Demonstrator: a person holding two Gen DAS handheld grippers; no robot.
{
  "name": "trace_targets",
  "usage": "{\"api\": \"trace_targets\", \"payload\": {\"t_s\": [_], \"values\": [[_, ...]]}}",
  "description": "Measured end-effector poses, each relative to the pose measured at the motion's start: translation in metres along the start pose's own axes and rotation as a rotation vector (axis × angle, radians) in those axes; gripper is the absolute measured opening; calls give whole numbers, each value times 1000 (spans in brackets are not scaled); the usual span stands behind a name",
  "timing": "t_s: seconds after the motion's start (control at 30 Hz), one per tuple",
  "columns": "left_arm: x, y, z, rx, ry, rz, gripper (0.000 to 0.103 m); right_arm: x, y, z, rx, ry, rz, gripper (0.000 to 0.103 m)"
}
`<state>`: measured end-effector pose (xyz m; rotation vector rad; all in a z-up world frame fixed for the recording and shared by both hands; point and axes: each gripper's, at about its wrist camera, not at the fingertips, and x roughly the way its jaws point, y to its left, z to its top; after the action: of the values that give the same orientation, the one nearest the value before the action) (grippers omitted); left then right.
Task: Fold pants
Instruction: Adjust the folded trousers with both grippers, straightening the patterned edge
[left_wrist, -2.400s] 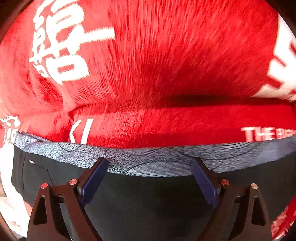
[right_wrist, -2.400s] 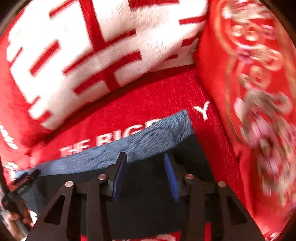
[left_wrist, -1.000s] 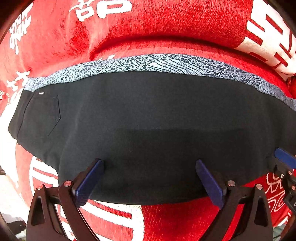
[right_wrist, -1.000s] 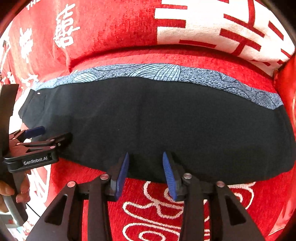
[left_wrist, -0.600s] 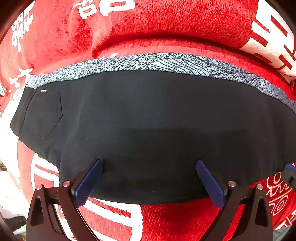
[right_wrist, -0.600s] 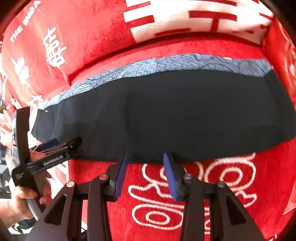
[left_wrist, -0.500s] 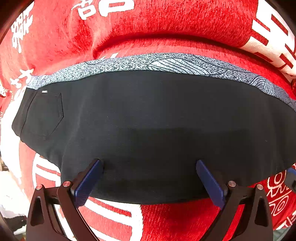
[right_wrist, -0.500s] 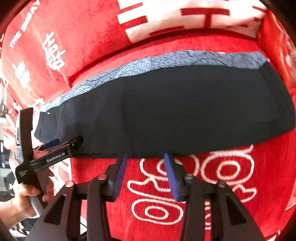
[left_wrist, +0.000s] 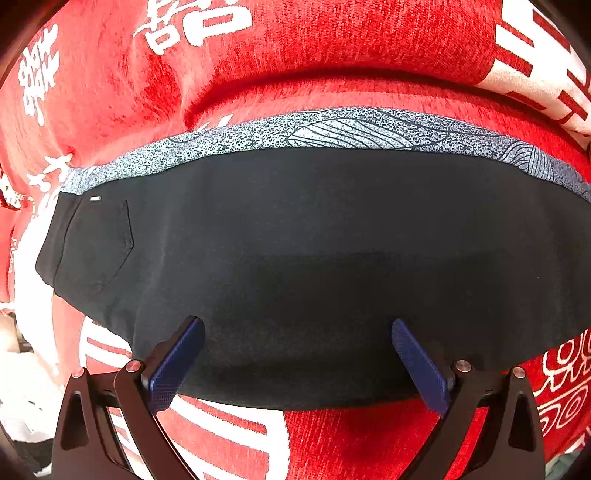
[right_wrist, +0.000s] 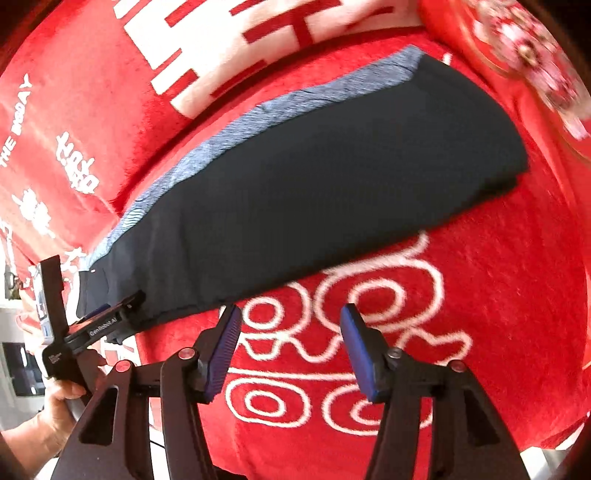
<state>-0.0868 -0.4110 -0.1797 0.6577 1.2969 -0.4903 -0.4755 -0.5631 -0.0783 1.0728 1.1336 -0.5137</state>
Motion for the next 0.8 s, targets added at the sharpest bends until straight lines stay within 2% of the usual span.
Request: {"api": "trace_targets", "payload": {"t_s": [0.23, 0.37, 0.4, 0.47, 0.6, 0.67, 0.8], "values": [[-7, -10, 7, 28, 20, 49, 102, -3, -12, -7, 31, 5, -15, 60], [-26, -26, 17, 46, -7, -2, 102, -21, -17, 2, 23, -68, -53, 60], [-31, -33, 20, 55, -22, -14, 102, -26, -19, 8, 27, -92, -69, 59], [-36, -47, 26, 71, -38, -29, 102, -34, -27, 25, 62, -153, -95, 50], [-35, -76, 30, 83, -29, -59, 102, -37, -40, 65, 107, -200, -111, 50], [-32, -92, 29, 97, -18, -82, 102, -36, -37, 90, 59, -227, -150, 50], [-24, -108, 19, 139, -17, -59, 102, -14, -44, 117, -3, -183, -237, 49]]}}
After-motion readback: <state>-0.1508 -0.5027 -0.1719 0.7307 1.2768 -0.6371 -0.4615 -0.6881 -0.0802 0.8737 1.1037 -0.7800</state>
